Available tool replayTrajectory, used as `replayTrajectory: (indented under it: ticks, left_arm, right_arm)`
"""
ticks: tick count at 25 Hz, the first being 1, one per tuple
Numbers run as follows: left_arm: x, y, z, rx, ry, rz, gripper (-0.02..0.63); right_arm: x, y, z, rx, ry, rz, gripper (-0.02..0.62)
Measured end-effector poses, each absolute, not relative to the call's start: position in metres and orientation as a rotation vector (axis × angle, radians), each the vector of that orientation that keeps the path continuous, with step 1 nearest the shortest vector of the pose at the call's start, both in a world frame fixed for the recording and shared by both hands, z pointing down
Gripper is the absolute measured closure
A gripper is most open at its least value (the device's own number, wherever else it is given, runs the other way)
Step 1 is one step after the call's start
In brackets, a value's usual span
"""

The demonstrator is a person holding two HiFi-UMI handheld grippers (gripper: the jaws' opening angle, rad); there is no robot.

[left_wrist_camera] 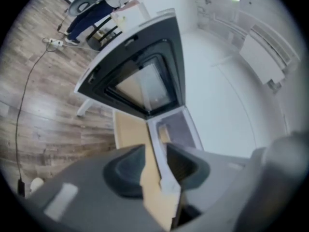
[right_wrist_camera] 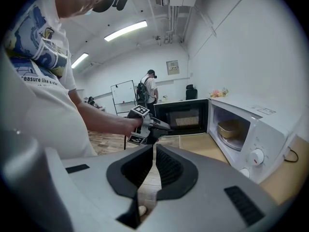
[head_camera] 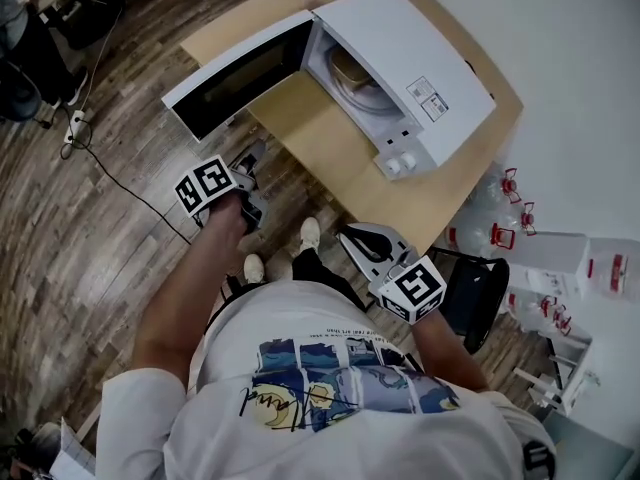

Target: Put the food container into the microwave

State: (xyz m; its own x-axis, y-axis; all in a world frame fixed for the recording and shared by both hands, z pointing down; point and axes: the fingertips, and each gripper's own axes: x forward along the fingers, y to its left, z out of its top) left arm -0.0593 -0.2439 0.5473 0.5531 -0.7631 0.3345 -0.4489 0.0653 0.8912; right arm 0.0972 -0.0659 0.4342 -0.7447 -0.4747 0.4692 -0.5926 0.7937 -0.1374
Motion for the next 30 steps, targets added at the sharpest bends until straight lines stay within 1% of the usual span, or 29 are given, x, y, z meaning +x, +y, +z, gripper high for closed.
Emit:
replayTrajectory:
  ticks: [4, 10, 19, 25, 30]
  left_arm:
    - [-0.071, -0.220, 0.532, 1.604, -1.044, -0.327, 0.471]
    - [-0.087, -0.181, 0.513, 1.629, -1.017, -0.315, 0.500]
    - [-0.100, -0.132, 0.490, 1.657, -0.988, -0.314, 0.551]
    - [-0.110, -0.109, 0.483, 1.688, -1.004, -0.294, 0.597]
    - [-0.110, -0.090, 0.478, 1.697, -0.966, -0.295, 0.598]
  right_arm:
    - [0.083, -0.050, 0.433, 0.816, -2.564, 0.374, 0.572]
    - [0.066, -0.028, 0.427, 0.872, -2.565, 0.351, 0.572]
    - [0.045, -0.003, 0.425, 0.900, -2.564, 0.336, 0.572]
    - [0.039, 0.006, 0.425, 0.916, -2.559, 0.330, 0.572]
    - [0.034, 0.011, 0.424, 0.922, -2.559, 0.328, 0.572]
